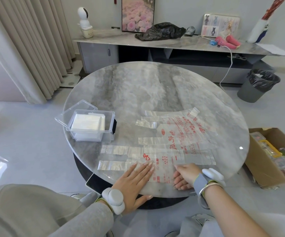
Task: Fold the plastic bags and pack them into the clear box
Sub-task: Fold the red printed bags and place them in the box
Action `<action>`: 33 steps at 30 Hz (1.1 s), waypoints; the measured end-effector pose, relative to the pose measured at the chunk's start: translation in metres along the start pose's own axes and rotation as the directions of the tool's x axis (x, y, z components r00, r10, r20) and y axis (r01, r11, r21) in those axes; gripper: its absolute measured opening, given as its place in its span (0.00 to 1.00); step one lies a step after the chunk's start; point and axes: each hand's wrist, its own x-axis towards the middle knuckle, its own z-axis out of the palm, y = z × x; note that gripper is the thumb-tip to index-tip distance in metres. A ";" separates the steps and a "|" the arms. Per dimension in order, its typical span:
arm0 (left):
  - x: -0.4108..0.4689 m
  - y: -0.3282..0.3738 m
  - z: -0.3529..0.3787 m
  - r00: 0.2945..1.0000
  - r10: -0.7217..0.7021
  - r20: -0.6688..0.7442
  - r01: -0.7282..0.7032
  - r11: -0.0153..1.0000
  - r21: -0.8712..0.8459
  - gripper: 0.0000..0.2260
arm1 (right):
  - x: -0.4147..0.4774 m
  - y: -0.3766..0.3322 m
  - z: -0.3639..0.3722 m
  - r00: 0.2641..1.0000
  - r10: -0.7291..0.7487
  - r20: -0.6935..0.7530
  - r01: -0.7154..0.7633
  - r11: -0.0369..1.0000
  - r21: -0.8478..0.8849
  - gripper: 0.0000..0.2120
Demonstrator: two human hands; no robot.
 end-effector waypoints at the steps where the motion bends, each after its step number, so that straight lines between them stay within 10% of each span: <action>1: 0.000 0.001 0.000 1.000 -0.001 0.005 0.001 1.000 0.000 0.33 | 0.000 0.001 -0.004 1.000 0.027 -0.010 -0.027 1.000 0.004 0.22; 6: 0.002 0.002 -0.002 0.999 -0.028 -0.036 0.023 0.992 -0.121 0.29 | 0.007 0.001 -0.010 0.995 -0.015 -0.096 -0.020 0.937 -0.349 0.26; 12: 0.041 -0.014 -0.043 0.892 -0.329 -0.309 0.214 0.911 -0.352 0.19 | 0.012 -0.030 -0.016 0.822 -0.569 -0.033 0.361 0.564 -0.742 0.09; 18: 0.072 -0.070 -0.069 0.936 -0.309 0.168 0.331 0.935 -0.126 0.31 | 0.030 -0.064 -0.010 0.730 -0.643 0.232 0.489 0.253 -0.835 0.27; 24: 0.085 -0.080 -0.069 0.912 -0.307 0.273 0.322 0.947 -0.009 0.34 | 0.048 -0.066 -0.004 0.772 -0.573 0.275 0.478 0.240 -0.845 0.43; 33: 0.096 -0.073 -0.080 0.871 -0.299 0.391 0.261 0.954 0.147 0.27 | 0.038 -0.068 -0.004 0.737 -0.593 0.324 0.465 0.097 -0.880 0.25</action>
